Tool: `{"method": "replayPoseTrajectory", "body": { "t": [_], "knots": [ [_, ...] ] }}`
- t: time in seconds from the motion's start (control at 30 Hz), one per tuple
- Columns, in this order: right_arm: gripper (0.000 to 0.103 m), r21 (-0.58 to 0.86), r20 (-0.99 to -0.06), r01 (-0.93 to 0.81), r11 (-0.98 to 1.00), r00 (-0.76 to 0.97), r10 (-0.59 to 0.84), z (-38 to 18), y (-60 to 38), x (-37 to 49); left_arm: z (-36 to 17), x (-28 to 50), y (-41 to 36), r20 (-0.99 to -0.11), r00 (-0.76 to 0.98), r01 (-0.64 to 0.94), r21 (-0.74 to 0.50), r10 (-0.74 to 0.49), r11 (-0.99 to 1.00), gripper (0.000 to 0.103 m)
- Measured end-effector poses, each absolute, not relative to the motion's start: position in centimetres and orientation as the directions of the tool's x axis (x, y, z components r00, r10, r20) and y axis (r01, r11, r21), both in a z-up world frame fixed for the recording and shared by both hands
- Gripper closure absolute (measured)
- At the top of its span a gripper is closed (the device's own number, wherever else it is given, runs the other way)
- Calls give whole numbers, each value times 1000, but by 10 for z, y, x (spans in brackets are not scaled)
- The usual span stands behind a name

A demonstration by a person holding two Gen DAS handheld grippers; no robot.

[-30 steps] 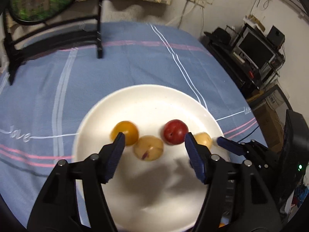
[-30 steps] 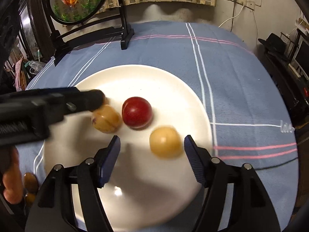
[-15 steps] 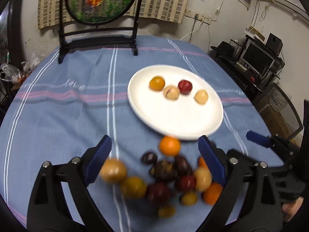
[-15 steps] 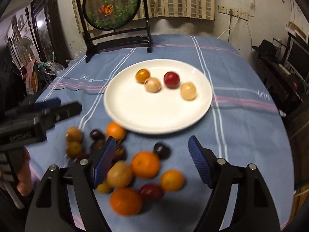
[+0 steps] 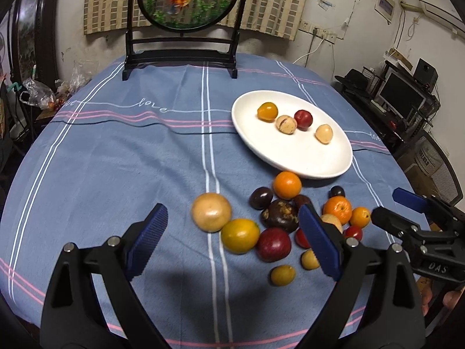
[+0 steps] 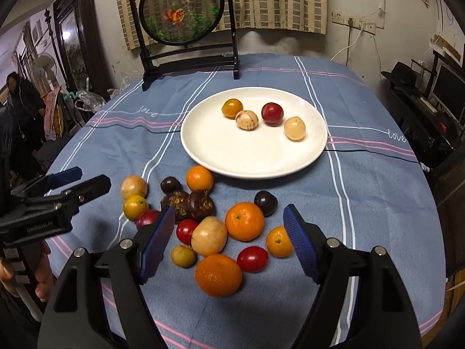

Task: Organize fruits
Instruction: 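Grasp a brown round fruit with the left tool while the right tool grasps an orange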

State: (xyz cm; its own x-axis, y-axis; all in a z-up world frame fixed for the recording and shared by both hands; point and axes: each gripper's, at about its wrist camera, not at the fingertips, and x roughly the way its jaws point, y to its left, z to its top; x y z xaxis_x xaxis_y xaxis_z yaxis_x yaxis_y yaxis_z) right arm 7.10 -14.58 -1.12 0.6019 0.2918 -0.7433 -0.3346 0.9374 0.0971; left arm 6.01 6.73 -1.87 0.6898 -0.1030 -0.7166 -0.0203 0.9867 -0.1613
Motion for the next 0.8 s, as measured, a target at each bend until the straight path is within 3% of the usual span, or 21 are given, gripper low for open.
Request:
{"method": "replayPoseTrajectory", "body": {
  "t": [0.43, 0.53, 0.63, 0.67, 0.8],
  "knots": [
    [26, 171, -784, -378, 910, 508, 358, -58, -149, 32, -42, 46, 86, -747, 659, -49, -164, -92, 985, 10],
    [30, 180, -789, -378, 908, 496, 363, -66, -145, 39, -46, 43, 87, -752, 653, -49, -160, -89, 986, 10],
    [44, 165, -796, -374, 913, 497, 347, -78, -142, 49, -50, 42, 89, -758, 647, -52, -152, -82, 987, 10],
    [55, 144, -794, -370, 918, 510, 330, -80, -140, 52, -51, 42, 90, -760, 645, -58, -151, -79, 987, 10],
    [57, 156, -790, -367, 917, 511, 339, -81, -143, 52, -56, 52, 98, -773, 630, -84, -166, -77, 982, 10]
  ]
}}
